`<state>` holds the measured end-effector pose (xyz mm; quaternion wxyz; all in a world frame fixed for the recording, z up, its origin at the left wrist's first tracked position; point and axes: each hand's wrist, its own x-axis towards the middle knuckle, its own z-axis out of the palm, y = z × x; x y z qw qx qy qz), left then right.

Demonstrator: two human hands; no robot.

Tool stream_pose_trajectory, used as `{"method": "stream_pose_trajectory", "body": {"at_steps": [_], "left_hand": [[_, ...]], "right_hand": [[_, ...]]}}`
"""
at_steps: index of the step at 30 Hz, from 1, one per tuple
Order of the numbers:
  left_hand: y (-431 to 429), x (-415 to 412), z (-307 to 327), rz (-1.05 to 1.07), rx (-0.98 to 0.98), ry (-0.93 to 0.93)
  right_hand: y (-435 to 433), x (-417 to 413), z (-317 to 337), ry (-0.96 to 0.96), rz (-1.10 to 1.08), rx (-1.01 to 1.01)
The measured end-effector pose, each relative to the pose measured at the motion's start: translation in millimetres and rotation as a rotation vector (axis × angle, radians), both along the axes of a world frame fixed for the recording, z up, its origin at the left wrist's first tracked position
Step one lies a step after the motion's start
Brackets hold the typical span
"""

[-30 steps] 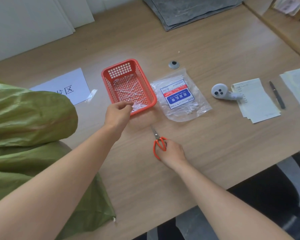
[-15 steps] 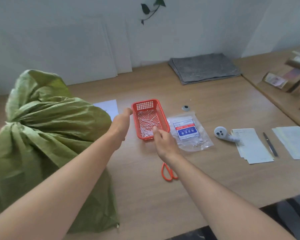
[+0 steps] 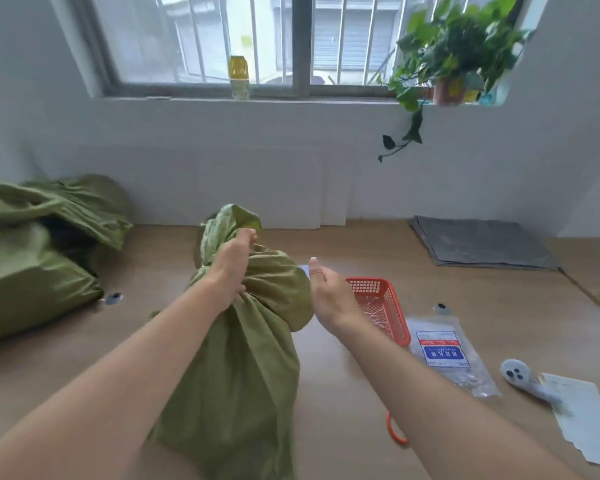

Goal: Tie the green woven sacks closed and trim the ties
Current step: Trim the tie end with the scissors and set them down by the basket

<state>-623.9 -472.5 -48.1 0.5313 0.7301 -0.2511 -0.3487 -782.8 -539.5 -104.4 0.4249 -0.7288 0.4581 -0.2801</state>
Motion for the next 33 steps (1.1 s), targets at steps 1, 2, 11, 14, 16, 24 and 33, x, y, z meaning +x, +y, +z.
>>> {"method": "stream_pose_trajectory", "body": {"at_steps": [1,2,11,14,16,24,33], "left_hand": [[6.8,12.3,4.4,0.012,-0.007,-0.002],[13.2,23.9,8.5,0.02,-0.023,0.0],[51.2,120.3,11.2,-0.028,0.062,0.021],[52.7,140.0,1.0,-0.118,0.243,-0.062],[52.5,149.0,-9.2,-0.203,0.376,-0.147],[44.7,154.2,-40.2,-0.503,0.629,-0.312],[24.0,169.3,-12.1,-0.507,0.463,-0.204]], "right_hand": [[4.5,11.5,3.9,0.0,0.007,-0.014],[9.6,22.3,8.0,0.007,0.016,-0.021],[42.6,113.4,7.7,0.231,-0.059,0.059],[48.8,131.2,0.5,0.302,-0.084,0.157],[53.7,136.2,-3.9,0.353,-0.077,0.229],[64.5,141.3,-16.8,0.323,0.053,0.38],[51.1,175.0,-20.2,0.244,-0.012,0.28]]}}
